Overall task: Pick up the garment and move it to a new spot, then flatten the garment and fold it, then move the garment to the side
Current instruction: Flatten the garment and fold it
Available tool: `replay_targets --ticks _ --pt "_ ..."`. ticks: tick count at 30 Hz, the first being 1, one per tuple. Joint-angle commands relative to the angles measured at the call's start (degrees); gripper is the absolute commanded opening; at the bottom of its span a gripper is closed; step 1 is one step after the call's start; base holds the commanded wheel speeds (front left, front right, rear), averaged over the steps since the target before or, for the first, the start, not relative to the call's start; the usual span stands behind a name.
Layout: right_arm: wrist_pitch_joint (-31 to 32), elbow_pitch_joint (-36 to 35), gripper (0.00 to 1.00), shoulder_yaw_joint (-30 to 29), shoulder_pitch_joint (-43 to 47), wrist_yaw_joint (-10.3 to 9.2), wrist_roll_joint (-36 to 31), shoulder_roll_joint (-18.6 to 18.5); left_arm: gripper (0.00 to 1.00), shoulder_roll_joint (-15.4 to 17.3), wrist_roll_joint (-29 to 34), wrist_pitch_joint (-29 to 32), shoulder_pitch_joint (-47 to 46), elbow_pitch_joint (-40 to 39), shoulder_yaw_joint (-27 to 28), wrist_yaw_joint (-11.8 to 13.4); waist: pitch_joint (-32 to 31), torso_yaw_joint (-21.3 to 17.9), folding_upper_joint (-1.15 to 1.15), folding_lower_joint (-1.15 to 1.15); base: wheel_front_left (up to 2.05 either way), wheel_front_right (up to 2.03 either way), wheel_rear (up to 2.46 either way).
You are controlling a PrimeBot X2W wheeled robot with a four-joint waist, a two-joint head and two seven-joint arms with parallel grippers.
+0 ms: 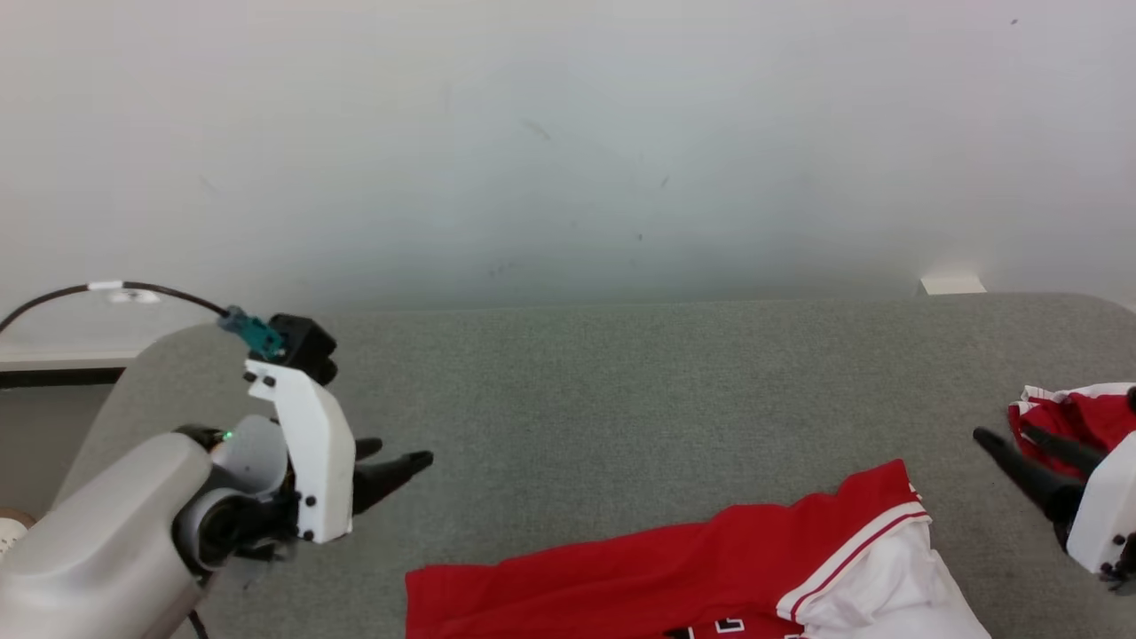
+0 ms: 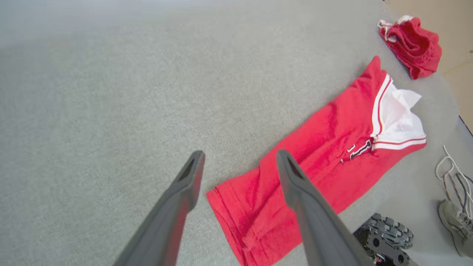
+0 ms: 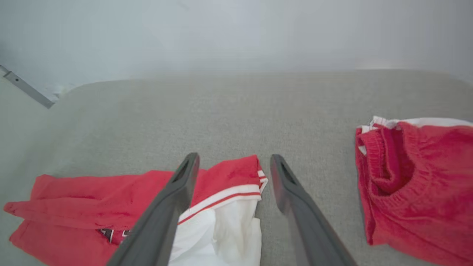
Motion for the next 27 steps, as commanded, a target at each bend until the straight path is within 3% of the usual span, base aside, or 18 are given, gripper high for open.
replay_targets --ticks 1,6,12,17,20,27 --pt "-3.59 -0.89 1.0 -1.63 1.24 -0.01 -1.12 -0.4 1.0 0.72 1.49 -3.43 1.47 -0.74 0.83 0.61 -0.2 0.06 0.0 0.0 0.0 0.0 0.0" --pt "-14.69 -1.44 1.0 -6.53 3.61 -0.01 -4.42 0.46 1.0 2.19 6.8 -16.37 4.67 -3.57 3.16 4.33 -0.54 0.36 0.0 0.0 0.0 0.0 0.0" --pt "-24.96 0.36 1.0 -13.01 8.59 -0.01 -8.83 3.26 1.0 3.25 12.51 -31.12 9.97 -6.92 6.06 11.8 -0.82 1.26 0.0 0.0 0.0 0.0 0.0" --pt "-27.34 1.27 1.0 -21.61 14.27 -0.01 -15.21 7.38 1.0 2.11 13.86 -42.11 16.06 -9.62 8.96 18.12 -0.76 1.95 0.0 0.0 0.0 0.0 0.0" --pt "-27.37 0.12 1.0 -30.02 18.93 -0.01 -21.05 10.94 1.0 1.24 15.05 -46.96 19.91 -10.82 9.91 21.01 -0.55 2.24 0.0 0.0 0.0 0.0 0.0" --pt "-27.37 -4.91 1.0 -44.25 31.59 -0.01 -33.58 20.33 1.0 -4.31 21.86 -49.7 28.43 -12.72 17.71 25.13 -0.02 2.64 0.0 0.0 0.0 0.0 0.0"
